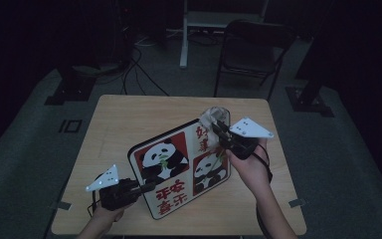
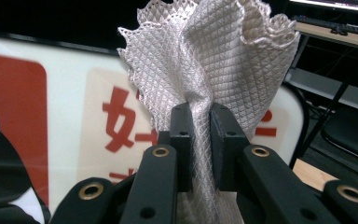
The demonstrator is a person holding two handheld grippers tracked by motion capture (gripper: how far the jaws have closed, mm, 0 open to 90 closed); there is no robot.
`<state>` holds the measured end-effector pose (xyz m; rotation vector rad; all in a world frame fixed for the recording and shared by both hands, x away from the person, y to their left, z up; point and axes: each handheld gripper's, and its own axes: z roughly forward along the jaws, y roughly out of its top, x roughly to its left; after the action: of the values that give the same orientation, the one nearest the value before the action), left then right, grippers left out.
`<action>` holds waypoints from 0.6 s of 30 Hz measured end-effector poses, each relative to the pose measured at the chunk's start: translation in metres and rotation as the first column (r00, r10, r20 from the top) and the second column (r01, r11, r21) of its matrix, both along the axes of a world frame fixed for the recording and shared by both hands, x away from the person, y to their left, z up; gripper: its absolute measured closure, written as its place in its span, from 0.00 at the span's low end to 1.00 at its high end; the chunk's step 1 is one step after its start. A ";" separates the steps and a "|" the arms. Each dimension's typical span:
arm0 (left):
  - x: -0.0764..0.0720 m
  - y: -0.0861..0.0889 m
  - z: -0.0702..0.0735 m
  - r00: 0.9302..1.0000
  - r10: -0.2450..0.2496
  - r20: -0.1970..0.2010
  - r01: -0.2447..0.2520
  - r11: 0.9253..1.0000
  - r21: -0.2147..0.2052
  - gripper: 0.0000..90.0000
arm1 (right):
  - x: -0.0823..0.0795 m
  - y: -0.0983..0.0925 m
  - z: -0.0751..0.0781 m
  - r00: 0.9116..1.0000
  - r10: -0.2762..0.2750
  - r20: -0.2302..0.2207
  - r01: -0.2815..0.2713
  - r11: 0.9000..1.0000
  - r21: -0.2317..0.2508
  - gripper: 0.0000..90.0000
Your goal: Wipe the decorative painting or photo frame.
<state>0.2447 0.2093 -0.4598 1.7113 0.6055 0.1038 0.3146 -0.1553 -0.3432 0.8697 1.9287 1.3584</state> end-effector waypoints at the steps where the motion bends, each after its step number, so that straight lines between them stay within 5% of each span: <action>1: 0.000 0.000 0.000 1.000 0.001 0.003 -0.001 1.000 0.000 0.88 | 0.000 0.000 -0.002 1.000 -0.002 -0.001 0.002 1.000 -0.007 0.90; 18: 0.000 -0.001 -0.001 1.000 0.002 -0.001 -0.002 1.000 -0.004 0.87 | -0.006 -0.009 -0.044 0.996 -0.023 -0.090 0.017 0.998 -0.058 0.90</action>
<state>0.2442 0.2080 -0.4604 1.7066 0.6082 0.1028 0.3083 -0.1644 -0.3874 0.9346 2.0115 1.2660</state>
